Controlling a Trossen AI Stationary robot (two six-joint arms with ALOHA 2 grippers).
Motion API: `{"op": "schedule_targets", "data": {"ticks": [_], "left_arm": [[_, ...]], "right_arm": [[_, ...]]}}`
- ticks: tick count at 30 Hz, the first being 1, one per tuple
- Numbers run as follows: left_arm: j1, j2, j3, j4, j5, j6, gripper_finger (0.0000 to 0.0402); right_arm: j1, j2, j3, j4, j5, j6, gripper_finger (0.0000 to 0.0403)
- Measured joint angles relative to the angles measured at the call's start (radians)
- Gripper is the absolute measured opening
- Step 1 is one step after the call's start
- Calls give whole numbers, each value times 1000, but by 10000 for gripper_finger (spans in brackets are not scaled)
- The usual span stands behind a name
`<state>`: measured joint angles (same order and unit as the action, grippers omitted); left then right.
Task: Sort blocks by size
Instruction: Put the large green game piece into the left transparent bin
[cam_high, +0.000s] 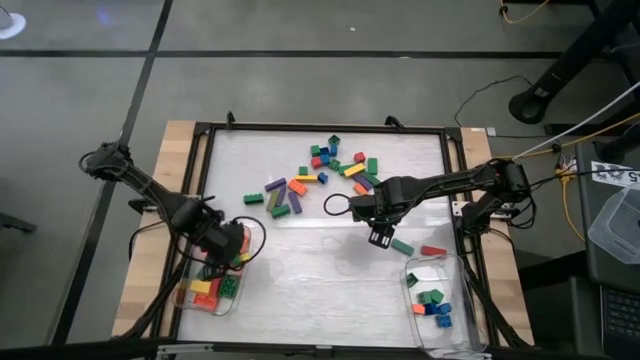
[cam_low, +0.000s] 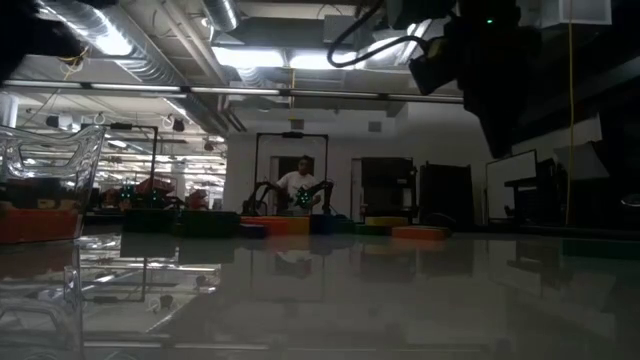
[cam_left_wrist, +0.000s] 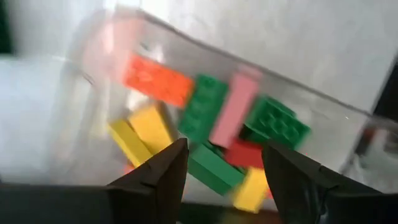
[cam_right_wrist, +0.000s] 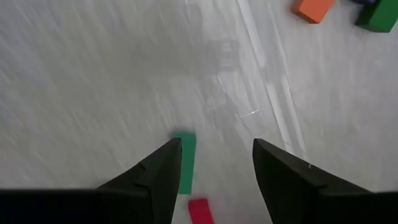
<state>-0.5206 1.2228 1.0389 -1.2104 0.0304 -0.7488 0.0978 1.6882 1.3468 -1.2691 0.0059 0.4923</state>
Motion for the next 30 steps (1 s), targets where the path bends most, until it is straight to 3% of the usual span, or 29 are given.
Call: {"op": "schedule_targets", "data": {"ticks": [14, 17, 30], "left_arm": [[427, 0, 0, 86, -66, 522, 194], [519, 0, -18, 144, -110, 555, 194], [792, 6, -270, 328, -113, 726, 194]], "right_arm": [[0, 0, 0, 19, 0, 0, 198], [1, 0, 0, 18, 0, 0, 198], [1, 0, 0, 20, 1, 0, 198]]}}
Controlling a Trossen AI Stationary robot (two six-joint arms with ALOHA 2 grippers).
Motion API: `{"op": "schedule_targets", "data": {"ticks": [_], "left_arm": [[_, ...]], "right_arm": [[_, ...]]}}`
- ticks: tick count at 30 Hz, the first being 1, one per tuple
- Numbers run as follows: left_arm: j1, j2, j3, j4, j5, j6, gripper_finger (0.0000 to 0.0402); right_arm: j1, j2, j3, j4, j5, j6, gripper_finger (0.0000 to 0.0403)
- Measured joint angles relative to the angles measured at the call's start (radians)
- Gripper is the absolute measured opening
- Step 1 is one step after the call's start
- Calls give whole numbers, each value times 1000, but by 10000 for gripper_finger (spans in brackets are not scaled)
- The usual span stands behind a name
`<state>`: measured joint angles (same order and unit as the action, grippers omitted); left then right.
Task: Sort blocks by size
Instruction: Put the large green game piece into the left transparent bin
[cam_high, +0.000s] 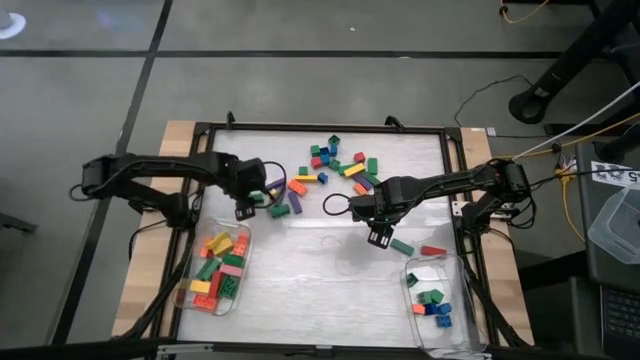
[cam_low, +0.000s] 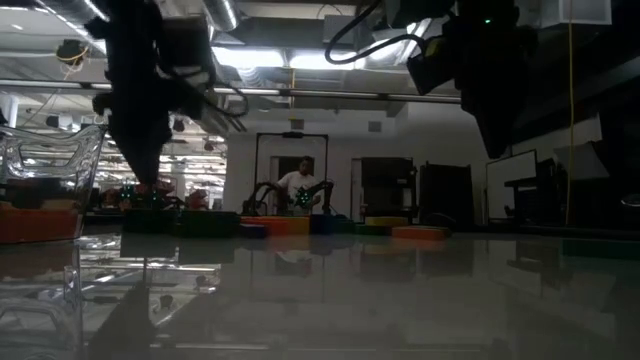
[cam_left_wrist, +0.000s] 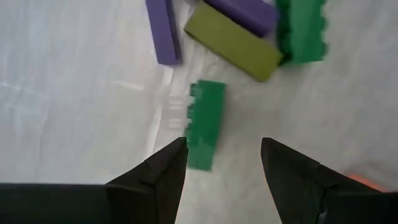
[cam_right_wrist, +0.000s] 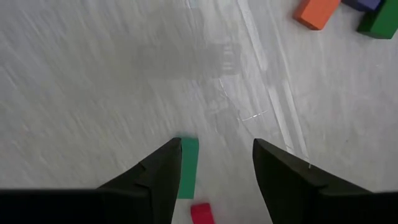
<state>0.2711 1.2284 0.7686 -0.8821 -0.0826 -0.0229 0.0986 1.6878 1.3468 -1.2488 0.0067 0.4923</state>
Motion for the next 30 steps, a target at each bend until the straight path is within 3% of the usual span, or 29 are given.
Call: {"op": "schedule_targets", "data": {"ticks": [9, 18, 22, 27, 30], "left_arm": [[74, 31, -89, 171, 17, 73, 194], [86, 152, -115, 232, 16, 81, 192], [86, 195, -114, 272, 20, 113, 157], [84, 188, -108, 245, 20, 130, 73], [82, 169, -66, 171, 11, 99, 73]], "right_arm": [[0, 0, 0, 6, 0, 0, 198], [0, -1, 0, 16, 0, 0, 198], [0, -1, 0, 12, -15, 0, 198], [8, -1, 0, 13, -20, 0, 198], [21, -1, 0, 13, -18, 0, 198]]}}
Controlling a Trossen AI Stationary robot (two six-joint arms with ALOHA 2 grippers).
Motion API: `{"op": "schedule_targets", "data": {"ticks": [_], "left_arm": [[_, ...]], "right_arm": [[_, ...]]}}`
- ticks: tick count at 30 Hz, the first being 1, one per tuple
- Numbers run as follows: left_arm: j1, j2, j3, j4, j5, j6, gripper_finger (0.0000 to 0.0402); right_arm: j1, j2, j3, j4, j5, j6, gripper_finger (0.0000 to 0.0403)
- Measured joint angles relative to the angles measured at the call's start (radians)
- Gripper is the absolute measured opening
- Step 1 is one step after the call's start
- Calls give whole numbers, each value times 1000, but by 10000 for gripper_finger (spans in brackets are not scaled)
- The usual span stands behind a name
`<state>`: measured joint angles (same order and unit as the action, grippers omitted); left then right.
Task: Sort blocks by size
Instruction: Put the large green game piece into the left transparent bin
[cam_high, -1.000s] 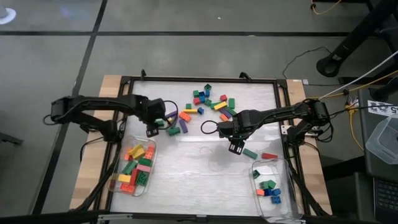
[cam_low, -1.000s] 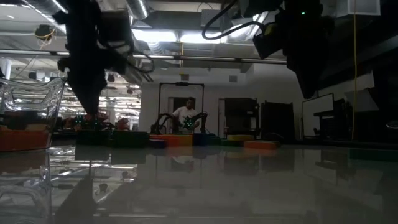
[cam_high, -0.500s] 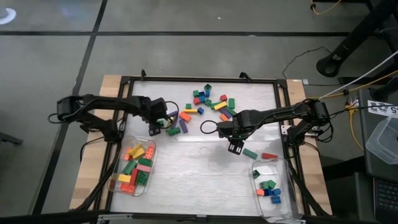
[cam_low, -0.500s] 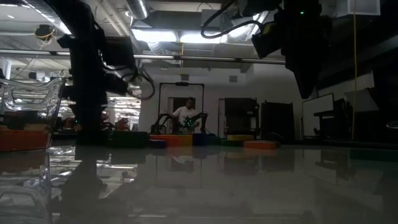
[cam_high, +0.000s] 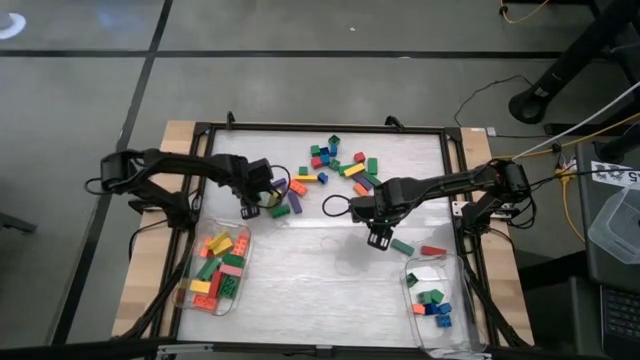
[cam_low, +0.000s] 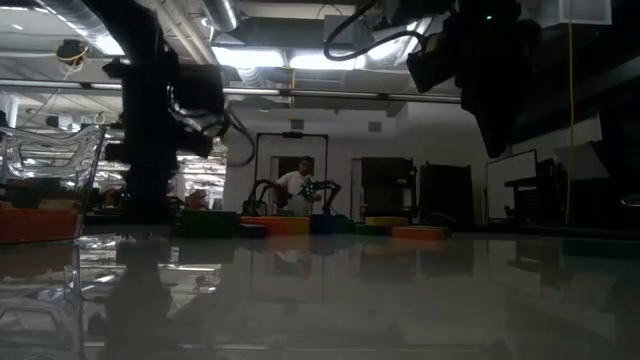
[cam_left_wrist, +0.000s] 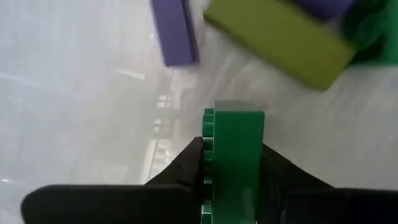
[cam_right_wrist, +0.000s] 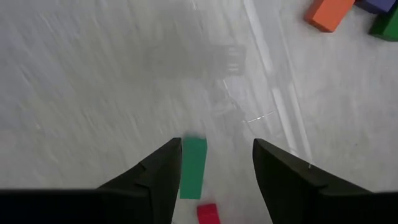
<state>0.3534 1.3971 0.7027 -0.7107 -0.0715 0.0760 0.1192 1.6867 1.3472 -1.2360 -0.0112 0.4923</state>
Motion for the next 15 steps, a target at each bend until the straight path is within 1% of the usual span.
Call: {"op": "schedule_targets", "data": {"ticks": [4, 7, 12, 15], "left_arm": [[-7, -36, 102, -133, 6, -22, 73], [-28, -75, 202, -226, 27, -28, 73], [-91, -140, 358, -393, 133, -94, 73], [-155, -184, 403, -473, 220, -178, 73]], "right_arm": [[27, 0, 0, -2, -8, 1, 198], [58, 0, 0, -2, -8, 0, 198], [108, 0, 0, -2, -8, 60, 198], [133, 0, -13, 8, 1, 90, 198]]}}
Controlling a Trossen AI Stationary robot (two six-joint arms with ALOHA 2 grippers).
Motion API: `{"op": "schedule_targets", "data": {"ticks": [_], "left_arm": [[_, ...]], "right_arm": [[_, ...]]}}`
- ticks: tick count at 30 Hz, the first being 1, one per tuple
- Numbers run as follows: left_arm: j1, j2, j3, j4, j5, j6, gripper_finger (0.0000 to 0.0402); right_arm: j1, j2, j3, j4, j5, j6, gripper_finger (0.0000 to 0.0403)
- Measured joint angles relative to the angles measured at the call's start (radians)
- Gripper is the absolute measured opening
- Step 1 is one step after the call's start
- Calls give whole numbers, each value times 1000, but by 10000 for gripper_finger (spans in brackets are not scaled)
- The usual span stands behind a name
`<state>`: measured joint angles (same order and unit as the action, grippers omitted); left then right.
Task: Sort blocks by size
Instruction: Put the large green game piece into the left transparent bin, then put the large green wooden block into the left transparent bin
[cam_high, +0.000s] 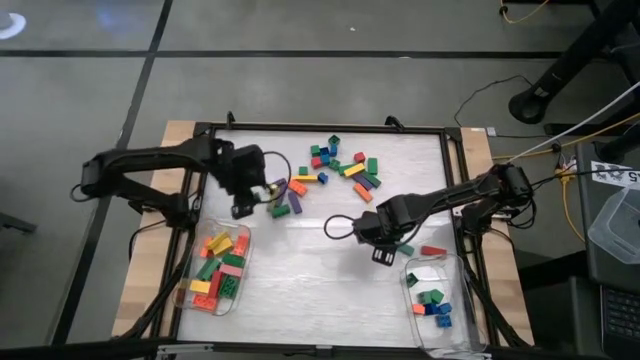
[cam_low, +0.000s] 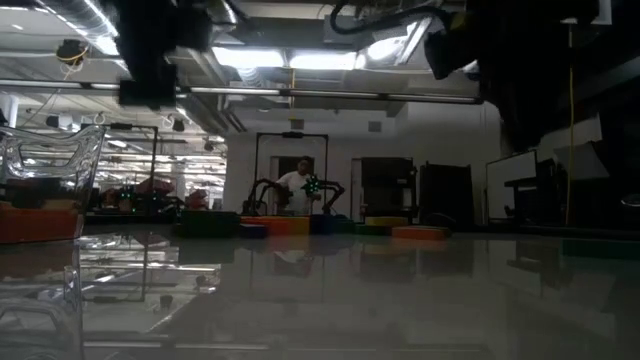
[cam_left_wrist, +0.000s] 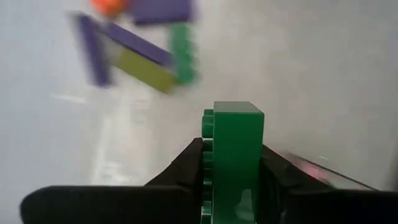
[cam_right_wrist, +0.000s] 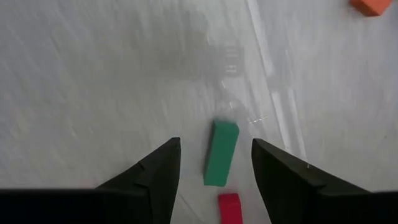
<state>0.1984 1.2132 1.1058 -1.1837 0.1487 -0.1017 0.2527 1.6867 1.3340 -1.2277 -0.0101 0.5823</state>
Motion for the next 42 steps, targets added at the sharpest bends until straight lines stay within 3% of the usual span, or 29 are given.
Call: {"op": "schedule_targets", "data": {"ticks": [5, 14, 18, 25, 31, 36, 39, 42], "left_arm": [[-162, -67, 0, -117, 160, -201, 73], [-477, -76, -2, -143, 162, -565, 93], [-559, -68, -2, -104, 104, -710, 107], [-653, -57, -2, -116, 89, -865, 134], [-715, -54, -2, -115, 50, -943, 167], [-723, -54, -2, -99, 20, -911, 178], [-723, -54, -2, -57, -54, -868, 177], [-722, -54, -2, 27, -140, -791, 171]], "right_arm": [[19, 0, -109, -1, -7, 65, 198], [6, 0, -303, 71, -40, 91, 198], [9, 0, -342, 146, -57, 86, 198], [9, 1, -364, 252, -91, 66, 198], [9, 1, -395, 332, -97, 66, 198], [8, -6, -436, 384, -133, 67, 190], [8, -5, -434, 388, -142, 66, 155], [8, -2, -423, 395, -152, 39, 94]]}}
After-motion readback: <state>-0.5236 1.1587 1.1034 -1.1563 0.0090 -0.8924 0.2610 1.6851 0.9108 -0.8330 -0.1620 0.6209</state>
